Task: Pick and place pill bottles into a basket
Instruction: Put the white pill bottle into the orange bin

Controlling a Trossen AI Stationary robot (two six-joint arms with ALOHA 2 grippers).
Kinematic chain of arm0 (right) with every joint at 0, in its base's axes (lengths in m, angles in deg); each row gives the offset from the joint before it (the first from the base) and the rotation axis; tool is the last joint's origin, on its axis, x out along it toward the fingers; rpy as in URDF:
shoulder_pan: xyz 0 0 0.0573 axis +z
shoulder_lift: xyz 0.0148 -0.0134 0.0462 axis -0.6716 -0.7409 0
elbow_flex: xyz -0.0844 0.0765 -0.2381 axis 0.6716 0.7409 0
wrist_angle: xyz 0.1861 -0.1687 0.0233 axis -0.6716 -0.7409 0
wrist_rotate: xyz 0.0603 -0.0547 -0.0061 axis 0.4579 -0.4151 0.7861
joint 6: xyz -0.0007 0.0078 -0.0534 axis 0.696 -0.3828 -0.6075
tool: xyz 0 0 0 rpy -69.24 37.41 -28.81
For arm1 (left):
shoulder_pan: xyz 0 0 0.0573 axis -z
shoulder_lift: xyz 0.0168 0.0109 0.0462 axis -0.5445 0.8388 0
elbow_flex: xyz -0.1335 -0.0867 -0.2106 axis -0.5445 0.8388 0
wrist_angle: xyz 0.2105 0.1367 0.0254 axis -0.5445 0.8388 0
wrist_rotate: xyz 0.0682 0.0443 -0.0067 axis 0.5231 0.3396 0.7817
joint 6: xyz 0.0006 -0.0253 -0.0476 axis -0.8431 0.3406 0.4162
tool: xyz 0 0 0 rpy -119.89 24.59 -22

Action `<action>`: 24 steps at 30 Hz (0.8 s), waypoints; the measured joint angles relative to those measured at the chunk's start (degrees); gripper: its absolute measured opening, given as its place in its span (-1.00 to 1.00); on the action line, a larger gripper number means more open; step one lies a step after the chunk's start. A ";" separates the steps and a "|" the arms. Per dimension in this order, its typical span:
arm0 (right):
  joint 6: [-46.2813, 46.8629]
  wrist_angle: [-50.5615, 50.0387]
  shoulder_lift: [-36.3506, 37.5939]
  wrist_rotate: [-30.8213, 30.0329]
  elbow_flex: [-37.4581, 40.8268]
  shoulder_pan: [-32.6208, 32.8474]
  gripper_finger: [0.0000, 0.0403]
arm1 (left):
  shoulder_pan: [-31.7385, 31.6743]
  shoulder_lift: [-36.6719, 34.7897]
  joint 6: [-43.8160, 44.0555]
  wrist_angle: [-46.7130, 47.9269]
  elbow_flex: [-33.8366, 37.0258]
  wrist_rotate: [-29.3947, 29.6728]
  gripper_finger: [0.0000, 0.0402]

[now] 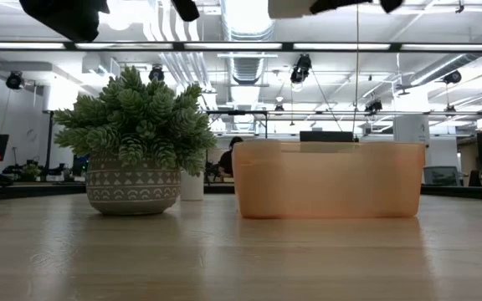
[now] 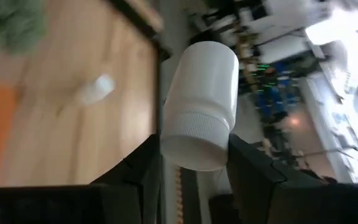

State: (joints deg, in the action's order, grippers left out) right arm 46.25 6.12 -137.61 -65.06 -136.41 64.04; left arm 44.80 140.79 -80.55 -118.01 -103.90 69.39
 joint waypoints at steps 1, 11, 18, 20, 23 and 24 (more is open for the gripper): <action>0.71 -3.03 -0.26 1.22 -0.70 0.19 -0.31 | 0.02 0.00 0.00 -0.01 0.38 0.00 0.05; 1.48 -18.23 -3.77 11.06 -6.41 0.42 -0.31 | 0.96 0.00 0.08 0.05 3.34 -1.73 0.05; -2.00 -26.13 -8.53 15.85 -8.29 0.59 -0.31 | 2.95 -0.39 0.17 -0.08 6.29 -4.57 0.05; -3.03 -29.08 -10.35 15.95 -9.06 0.77 -0.31 | 3.37 -0.66 0.19 -0.10 7.10 -4.59 0.05; -3.80 -31.09 -13.27 16.05 -10.91 0.93 -0.31 | 3.93 -0.96 0.19 -0.07 7.79 -4.65 0.05; -4.17 -31.97 -14.39 16.50 -11.62 0.98 -0.31 | 3.97 -1.03 0.17 -0.13 7.86 -4.68 0.05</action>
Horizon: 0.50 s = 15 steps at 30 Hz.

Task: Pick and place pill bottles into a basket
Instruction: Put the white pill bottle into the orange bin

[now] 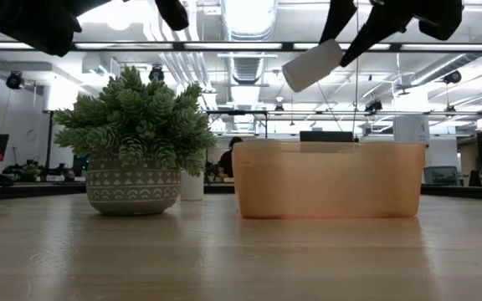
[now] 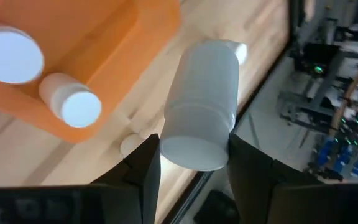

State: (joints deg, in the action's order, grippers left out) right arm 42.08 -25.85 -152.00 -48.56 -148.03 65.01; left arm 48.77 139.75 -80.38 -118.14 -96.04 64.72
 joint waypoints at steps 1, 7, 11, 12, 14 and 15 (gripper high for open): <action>-0.56 -0.39 -1.04 0.79 -0.86 0.06 -0.31 | 0.06 -0.09 0.00 -0.05 0.11 0.00 0.05; -3.57 -3.68 -7.68 2.29 -5.95 1.09 -0.31 | 0.19 -0.65 0.00 0.13 0.94 0.03 0.05; -4.82 -8.34 -12.05 2.72 -10.11 1.80 -0.31 | 0.19 -0.81 0.02 -0.18 1.70 0.07 0.05; -5.15 -9.50 -13.05 3.03 -11.02 2.00 -0.31 | 0.19 -0.85 0.02 -0.20 1.86 0.13 0.05; -5.72 -10.63 -15.01 4.11 -12.67 2.19 -0.31 | 0.19 -0.85 0.02 -0.30 1.86 0.14 0.05; -6.17 -11.33 -15.76 4.81 -13.34 2.33 -0.31 | 0.19 -0.85 0.00 -0.42 1.84 0.13 0.05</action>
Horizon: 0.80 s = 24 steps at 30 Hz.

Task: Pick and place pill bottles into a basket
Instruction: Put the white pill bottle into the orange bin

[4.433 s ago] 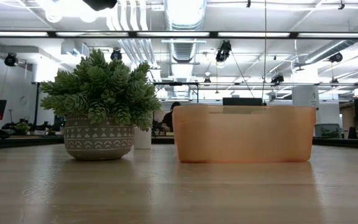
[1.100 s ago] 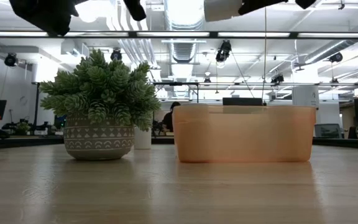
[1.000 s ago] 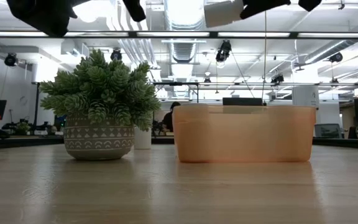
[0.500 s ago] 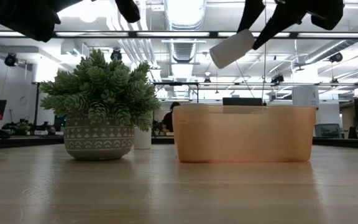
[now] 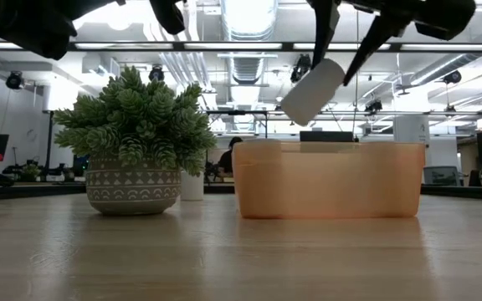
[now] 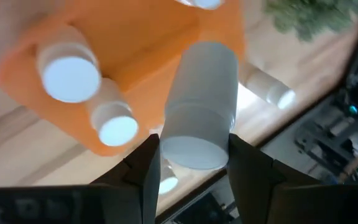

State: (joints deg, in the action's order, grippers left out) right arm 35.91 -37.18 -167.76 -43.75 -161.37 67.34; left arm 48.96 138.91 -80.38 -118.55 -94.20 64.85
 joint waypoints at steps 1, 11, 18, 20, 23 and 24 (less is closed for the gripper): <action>-0.51 -0.60 -0.75 0.79 -0.59 0.11 -0.31 | 0.00 0.00 0.00 -0.03 -0.06 0.00 0.05; -4.34 -5.00 -6.34 3.68 -4.85 0.21 -0.31 | -0.02 0.00 0.00 -0.05 -0.07 -0.02 0.05; -5.85 -8.53 -10.47 4.88 -8.70 0.24 -0.31 | -0.02 0.00 0.00 -0.02 -0.07 -0.02 0.05; -6.45 -9.34 -11.89 5.28 -9.79 0.31 -0.31 | -0.02 0.00 0.00 -0.03 -0.07 -0.02 0.05; -7.95 -9.65 -13.74 5.42 -10.80 0.54 -0.31 | -0.02 0.00 0.00 -0.04 -0.07 -0.02 0.05; -8.40 -9.56 -14.19 5.43 -10.89 0.73 -0.31 | -0.02 0.00 0.00 -0.03 -0.07 -0.02 0.05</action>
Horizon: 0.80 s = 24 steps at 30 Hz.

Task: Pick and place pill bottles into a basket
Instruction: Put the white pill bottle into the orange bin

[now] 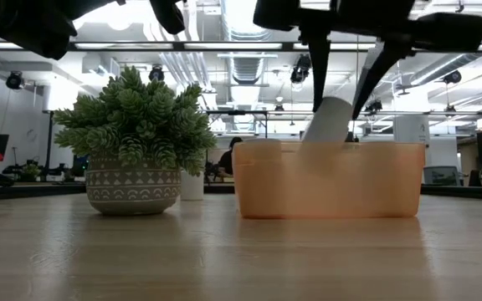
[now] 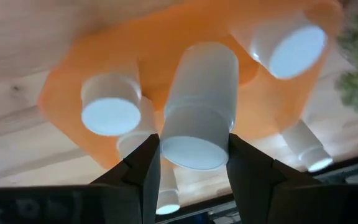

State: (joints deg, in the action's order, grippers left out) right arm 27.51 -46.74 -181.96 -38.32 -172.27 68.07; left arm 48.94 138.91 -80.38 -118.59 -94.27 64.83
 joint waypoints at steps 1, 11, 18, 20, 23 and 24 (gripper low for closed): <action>-0.42 -0.07 -0.57 0.02 -0.06 0.05 -0.31 | 0.00 0.00 0.00 0.01 0.02 0.00 0.05; -4.34 -1.18 -5.12 -1.33 -0.33 0.80 -0.31 | 0.00 0.00 0.00 0.01 0.02 0.00 0.05; -6.39 -0.66 -6.43 -2.29 -0.66 0.97 -0.31 | 0.00 0.00 0.00 0.01 0.00 -0.01 0.05; -7.25 -0.72 -6.40 -2.32 -0.66 0.98 -0.31 | 0.00 0.00 0.00 0.01 0.00 -0.02 0.05; -7.69 -0.62 -6.39 -2.32 -0.66 0.99 -0.32 | 0.00 0.00 0.00 0.01 -0.02 -0.02 0.05; -7.71 -0.63 -6.39 -2.32 -0.66 0.99 -0.32 | 0.00 0.00 0.00 0.01 -0.02 -0.02 0.05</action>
State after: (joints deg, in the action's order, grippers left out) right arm 19.80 -47.37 -188.35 -40.64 -172.93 69.06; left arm 48.94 138.91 -80.38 -118.57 -94.29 64.81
